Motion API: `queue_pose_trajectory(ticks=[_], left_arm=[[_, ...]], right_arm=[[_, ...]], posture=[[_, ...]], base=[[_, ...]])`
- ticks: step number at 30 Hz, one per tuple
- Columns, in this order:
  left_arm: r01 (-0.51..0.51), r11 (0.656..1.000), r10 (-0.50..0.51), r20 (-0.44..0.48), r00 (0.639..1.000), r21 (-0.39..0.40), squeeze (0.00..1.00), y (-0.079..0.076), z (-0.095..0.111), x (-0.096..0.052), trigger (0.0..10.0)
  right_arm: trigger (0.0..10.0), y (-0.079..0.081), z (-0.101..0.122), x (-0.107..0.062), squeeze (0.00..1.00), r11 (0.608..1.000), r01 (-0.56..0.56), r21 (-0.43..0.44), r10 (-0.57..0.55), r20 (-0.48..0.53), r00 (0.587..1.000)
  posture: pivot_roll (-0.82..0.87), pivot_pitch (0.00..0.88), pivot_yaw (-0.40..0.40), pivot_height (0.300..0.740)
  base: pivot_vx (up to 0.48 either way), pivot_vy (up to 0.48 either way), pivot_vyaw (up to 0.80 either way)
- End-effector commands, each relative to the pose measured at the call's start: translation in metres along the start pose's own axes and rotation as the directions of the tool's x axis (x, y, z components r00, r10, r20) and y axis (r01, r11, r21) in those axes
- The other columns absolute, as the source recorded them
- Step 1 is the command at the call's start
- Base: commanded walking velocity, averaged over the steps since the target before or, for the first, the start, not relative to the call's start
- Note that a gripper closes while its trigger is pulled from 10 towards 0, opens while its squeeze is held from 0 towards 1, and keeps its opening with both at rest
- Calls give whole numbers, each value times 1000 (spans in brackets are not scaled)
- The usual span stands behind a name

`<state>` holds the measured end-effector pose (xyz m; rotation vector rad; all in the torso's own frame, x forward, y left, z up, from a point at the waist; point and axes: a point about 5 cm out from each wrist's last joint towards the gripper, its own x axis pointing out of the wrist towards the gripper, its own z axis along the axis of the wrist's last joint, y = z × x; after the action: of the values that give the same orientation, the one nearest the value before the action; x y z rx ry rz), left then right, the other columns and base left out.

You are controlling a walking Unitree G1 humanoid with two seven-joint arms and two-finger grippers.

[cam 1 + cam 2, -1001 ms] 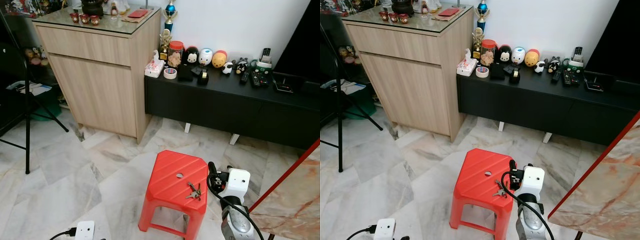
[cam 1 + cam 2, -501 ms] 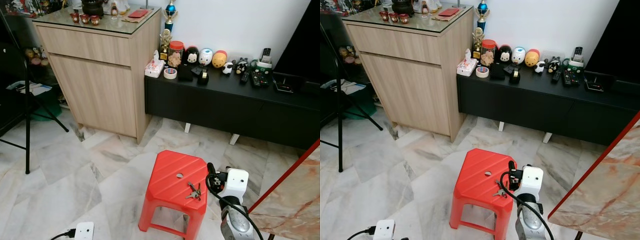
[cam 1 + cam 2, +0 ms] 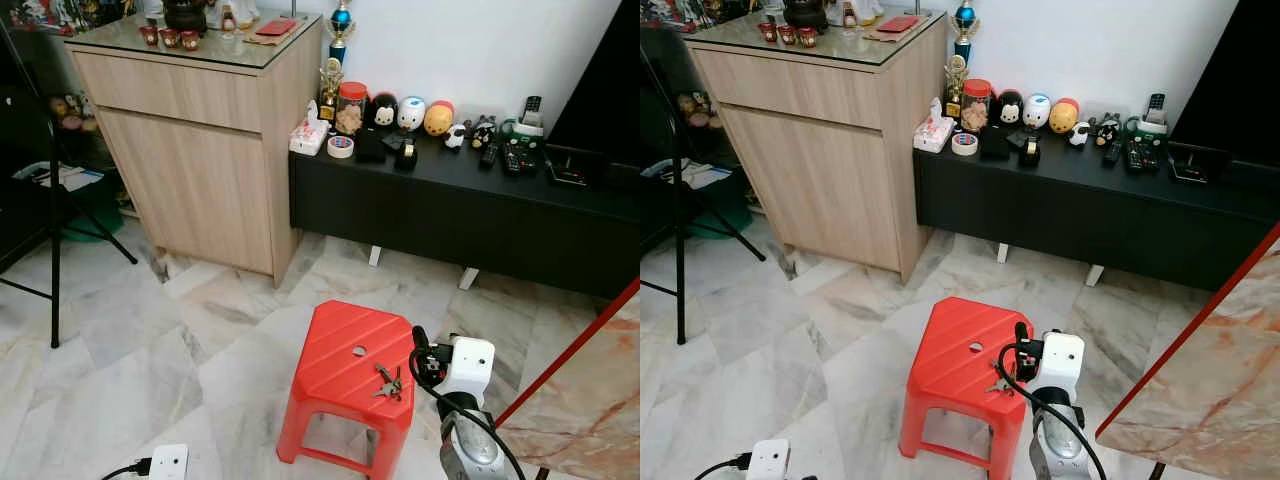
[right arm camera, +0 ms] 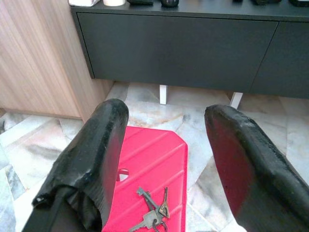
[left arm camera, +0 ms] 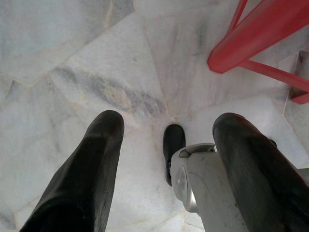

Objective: Hang keys on a hook

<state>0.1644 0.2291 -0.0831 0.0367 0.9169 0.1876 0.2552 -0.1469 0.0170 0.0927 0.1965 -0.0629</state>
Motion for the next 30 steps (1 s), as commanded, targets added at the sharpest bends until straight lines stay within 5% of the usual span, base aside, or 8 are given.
queue_pose_trajectory(ticks=[1,13,30], left_arm=[[-2,1000,2,-21,1000,1,0,1,-6,-1,10000],[-1,1000,1,-19,1000,0,0,2,-6,-1,10000],[4,1000,-4,-7,1000,6,0,-1,-3,0,10000]], right_arm=[[10000,-1,3,2,0,1000,-2,-4,2,5,1000],[10000,2,3,2,0,1000,-13,-1,13,1,1000],[10000,3,2,2,0,1000,-24,2,24,-7,1000]], posture=[[57,0,-82,740],[57,0,-83,740],[56,0,-80,740]], base=[[0,0,0],[0,0,0],[275,0,0]])
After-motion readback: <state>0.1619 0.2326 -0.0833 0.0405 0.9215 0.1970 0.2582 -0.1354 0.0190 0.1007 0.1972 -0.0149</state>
